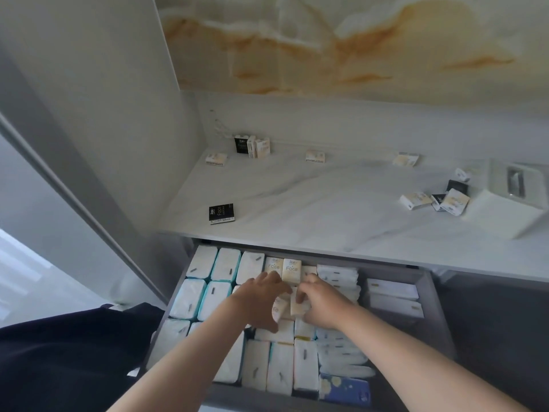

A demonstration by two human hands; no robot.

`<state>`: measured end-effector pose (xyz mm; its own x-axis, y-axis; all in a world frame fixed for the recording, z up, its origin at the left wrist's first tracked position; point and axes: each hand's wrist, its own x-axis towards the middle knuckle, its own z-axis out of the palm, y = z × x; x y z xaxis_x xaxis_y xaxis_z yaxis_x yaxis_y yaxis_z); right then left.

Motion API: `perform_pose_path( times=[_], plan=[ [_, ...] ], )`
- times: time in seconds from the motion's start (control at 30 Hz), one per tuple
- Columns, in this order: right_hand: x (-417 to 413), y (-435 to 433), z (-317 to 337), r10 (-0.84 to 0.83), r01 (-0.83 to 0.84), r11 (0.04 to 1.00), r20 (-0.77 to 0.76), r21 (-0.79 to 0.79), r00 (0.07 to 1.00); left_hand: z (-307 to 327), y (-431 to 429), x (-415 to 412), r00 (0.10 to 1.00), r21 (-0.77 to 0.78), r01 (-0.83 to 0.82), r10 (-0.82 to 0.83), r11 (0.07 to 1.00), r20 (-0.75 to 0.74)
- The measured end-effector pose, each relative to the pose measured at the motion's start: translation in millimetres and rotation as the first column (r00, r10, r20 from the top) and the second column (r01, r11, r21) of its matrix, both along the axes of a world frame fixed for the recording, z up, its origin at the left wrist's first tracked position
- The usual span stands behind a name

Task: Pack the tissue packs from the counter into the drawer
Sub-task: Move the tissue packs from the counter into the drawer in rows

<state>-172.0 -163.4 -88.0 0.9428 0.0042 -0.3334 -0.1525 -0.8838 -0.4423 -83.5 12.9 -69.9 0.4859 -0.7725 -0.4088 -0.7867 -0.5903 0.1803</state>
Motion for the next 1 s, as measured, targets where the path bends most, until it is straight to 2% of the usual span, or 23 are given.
perform_pose_path(
  times=[0.1, 0.3, 0.47, 0.7, 0.83, 1.0],
  plan=[
    [-2, -1, -4, -0.011, 0.011, 1.000, 0.005, 0.022, 1.000, -8, 1, 1, 0.992, 0.000, 0.050, -0.049, 0.999, 0.118],
    [-2, 5, -7, -0.004, 0.000, 0.999, 0.079, 0.053, 0.997, -9, 10, 4, 0.966, -0.149, -0.067, 0.101, 0.987, 0.237],
    [1, 14, -10, -0.047, 0.040, 0.998, 0.151, 0.045, 0.987, -9, 17, 6, 0.972, -0.178, -0.089, 0.125, 0.980, 0.201],
    [0, 19, -11, -0.060, 0.057, 0.998, 0.133, 0.023, 0.989, -7, 13, 5, 0.971, -0.122, -0.081, 0.106, 0.989, 0.215],
    [2, 13, 0, -0.056, 0.054, 0.998, 0.078, 0.022, 0.995, 2, 5, 5, 0.978, -0.075, -0.112, 0.123, 0.991, 0.171],
    [14, -24, 43, -0.108, 0.101, 0.993, 0.131, 0.063, 0.985, 31, -22, 6, 0.977, -0.219, -0.187, 0.206, 0.958, 0.064]
  ],
)
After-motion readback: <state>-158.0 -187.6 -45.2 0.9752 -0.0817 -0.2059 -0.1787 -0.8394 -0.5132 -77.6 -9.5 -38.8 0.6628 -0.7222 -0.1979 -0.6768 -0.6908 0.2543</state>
